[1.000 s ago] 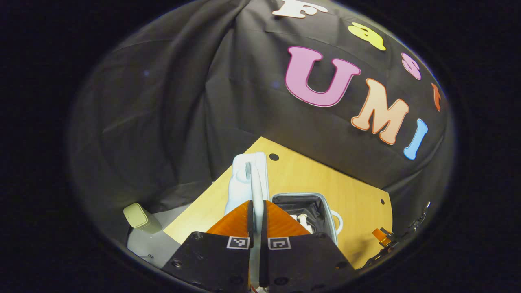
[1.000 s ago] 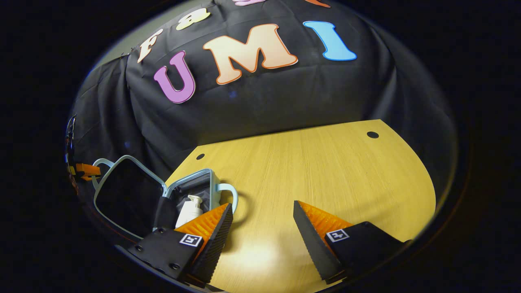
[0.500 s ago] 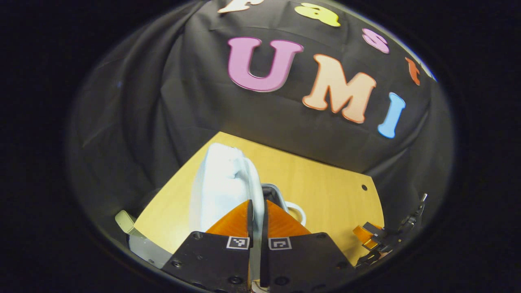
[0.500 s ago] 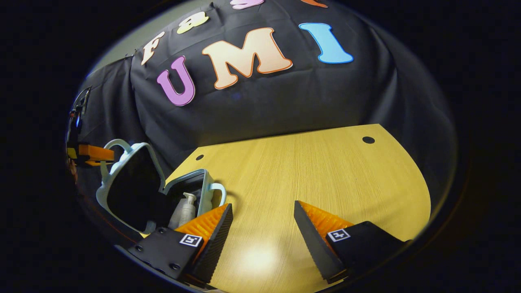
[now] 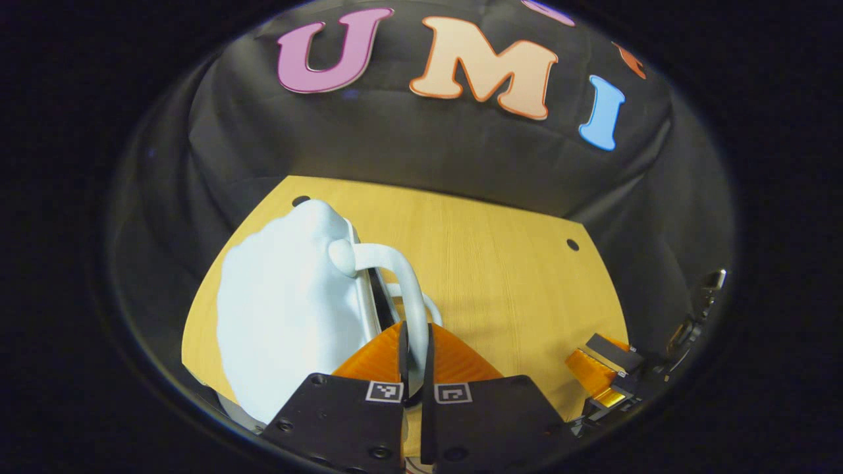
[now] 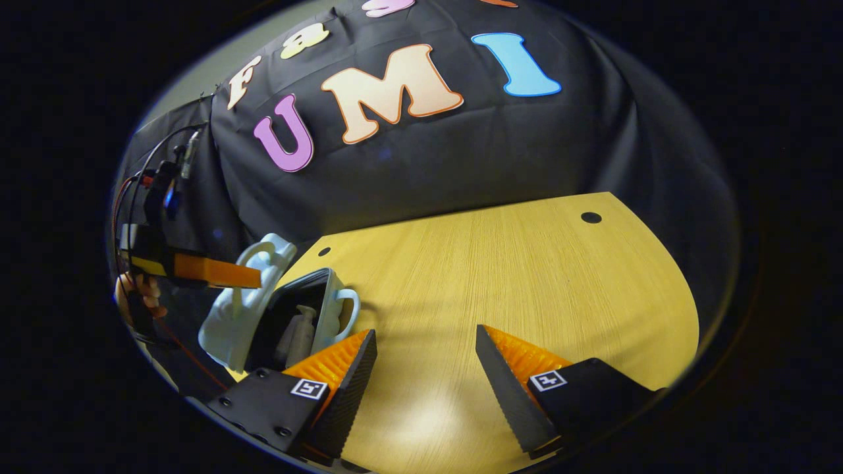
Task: First open the suitcase, pack the skin care products into it, and then close the suitcase.
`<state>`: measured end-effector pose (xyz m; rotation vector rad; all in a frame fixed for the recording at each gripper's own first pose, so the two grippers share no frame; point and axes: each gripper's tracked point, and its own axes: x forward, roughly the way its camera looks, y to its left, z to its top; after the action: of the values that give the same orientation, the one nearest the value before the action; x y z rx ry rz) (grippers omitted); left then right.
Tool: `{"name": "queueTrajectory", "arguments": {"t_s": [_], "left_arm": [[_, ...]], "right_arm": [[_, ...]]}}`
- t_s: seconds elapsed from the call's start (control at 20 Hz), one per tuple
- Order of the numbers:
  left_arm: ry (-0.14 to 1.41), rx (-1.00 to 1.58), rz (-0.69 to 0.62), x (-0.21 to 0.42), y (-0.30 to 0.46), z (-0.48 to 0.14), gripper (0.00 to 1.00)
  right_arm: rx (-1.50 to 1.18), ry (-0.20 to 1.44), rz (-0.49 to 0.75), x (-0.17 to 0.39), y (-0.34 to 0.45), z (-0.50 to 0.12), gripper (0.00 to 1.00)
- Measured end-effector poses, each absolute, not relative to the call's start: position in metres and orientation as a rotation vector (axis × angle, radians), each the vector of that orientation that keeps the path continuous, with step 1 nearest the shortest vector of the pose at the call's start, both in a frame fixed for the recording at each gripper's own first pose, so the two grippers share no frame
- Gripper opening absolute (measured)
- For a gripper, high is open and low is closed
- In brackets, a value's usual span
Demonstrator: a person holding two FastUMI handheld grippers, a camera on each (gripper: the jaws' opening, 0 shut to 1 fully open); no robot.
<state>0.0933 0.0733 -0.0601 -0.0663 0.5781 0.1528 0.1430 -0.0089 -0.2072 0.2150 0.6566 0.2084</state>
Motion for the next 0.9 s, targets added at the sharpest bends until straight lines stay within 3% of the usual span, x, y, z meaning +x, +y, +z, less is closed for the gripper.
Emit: {"name": "queueTrajectory", "arguments": {"t_s": [0.35,0.7,0.85,0.9], "left_arm": [[0.736,0.01,0.188,0.129,0.075,-0.138,0.03],[0.809,0.077,0.204,0.132,0.069,-0.157,0.07],[0.821,0.046,0.22,0.129,0.068,-0.158,0.35],[0.821,0.056,0.223,0.13,0.068,-0.157,0.38]], "right_arm": [[0.232,0.66,0.199,0.139,-0.017,-0.213,0.95],[0.244,0.661,0.177,0.132,-0.029,-0.217,0.95],[0.252,0.654,0.16,0.133,-0.036,-0.215,0.95],[0.256,0.652,0.155,0.133,-0.039,-0.215,0.95]]}}
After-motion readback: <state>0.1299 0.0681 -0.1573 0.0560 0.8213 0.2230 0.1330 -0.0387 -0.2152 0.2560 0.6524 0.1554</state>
